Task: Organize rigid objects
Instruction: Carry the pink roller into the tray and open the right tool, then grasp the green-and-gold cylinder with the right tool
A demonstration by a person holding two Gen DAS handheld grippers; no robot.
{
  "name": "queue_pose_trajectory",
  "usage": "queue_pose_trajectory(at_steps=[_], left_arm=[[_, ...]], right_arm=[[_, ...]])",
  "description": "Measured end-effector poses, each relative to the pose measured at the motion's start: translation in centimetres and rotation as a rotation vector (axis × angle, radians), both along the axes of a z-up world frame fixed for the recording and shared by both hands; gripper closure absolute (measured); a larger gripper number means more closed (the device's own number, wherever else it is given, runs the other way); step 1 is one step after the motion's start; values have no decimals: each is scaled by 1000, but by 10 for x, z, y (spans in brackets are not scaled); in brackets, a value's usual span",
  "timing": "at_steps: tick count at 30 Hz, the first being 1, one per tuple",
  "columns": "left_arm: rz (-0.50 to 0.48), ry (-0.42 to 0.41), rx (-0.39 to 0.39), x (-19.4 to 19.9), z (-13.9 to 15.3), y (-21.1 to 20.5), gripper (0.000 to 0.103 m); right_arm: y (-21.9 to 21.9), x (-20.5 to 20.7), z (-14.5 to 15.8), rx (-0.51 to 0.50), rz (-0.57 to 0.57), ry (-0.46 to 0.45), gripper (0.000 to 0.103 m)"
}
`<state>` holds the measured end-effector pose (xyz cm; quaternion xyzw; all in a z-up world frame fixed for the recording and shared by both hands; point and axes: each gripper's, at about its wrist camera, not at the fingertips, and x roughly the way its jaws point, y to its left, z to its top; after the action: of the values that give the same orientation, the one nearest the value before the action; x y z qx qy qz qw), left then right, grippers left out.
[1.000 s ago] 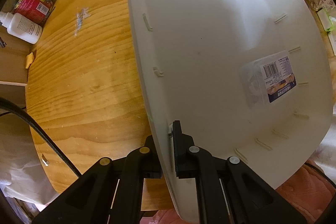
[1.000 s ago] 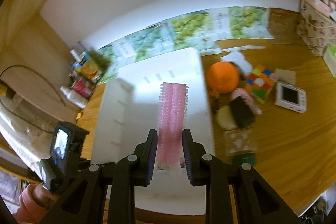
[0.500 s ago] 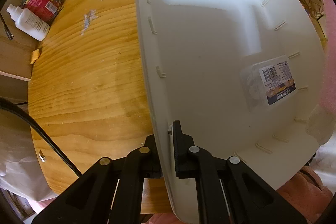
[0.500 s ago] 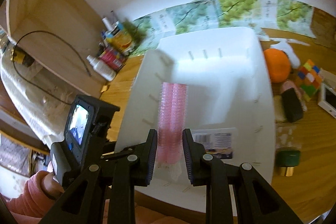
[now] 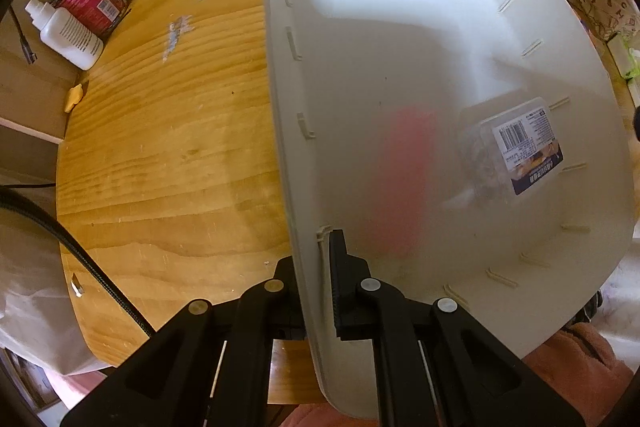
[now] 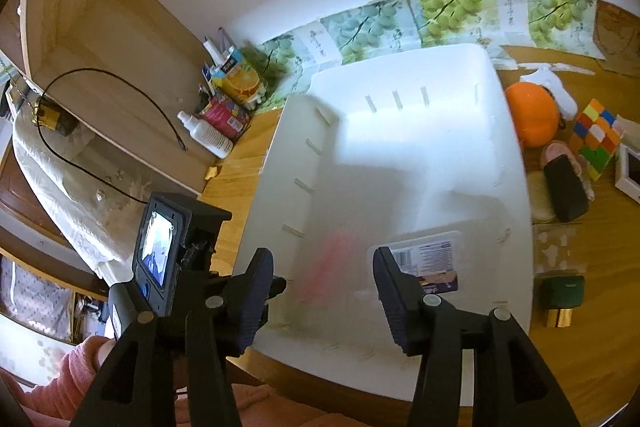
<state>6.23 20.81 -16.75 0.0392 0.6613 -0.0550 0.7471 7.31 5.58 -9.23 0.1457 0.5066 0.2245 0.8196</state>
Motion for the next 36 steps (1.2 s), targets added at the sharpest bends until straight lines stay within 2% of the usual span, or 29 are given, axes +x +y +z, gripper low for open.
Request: queue_pose_trajectory(at_steps=[9, 14, 20, 32, 36], left_arm=[[37, -9, -18, 3, -6, 9, 95], [41, -15, -23, 1, -6, 12, 95], [52, -19, -28, 0, -8, 14, 95], [80, -15, 11, 1, -12, 8, 95], [95, -15, 13, 1, -12, 8, 95]], right_arm=[[-30, -16, 8, -62, -81, -88, 36], [-54, -25, 9, -92, -139, -132, 34], [-84, -34, 6, -177, -175, -190, 32], [-129, -57, -9, -275, -131, -366, 32], [-140, -61, -22, -290, -103, -398, 32]])
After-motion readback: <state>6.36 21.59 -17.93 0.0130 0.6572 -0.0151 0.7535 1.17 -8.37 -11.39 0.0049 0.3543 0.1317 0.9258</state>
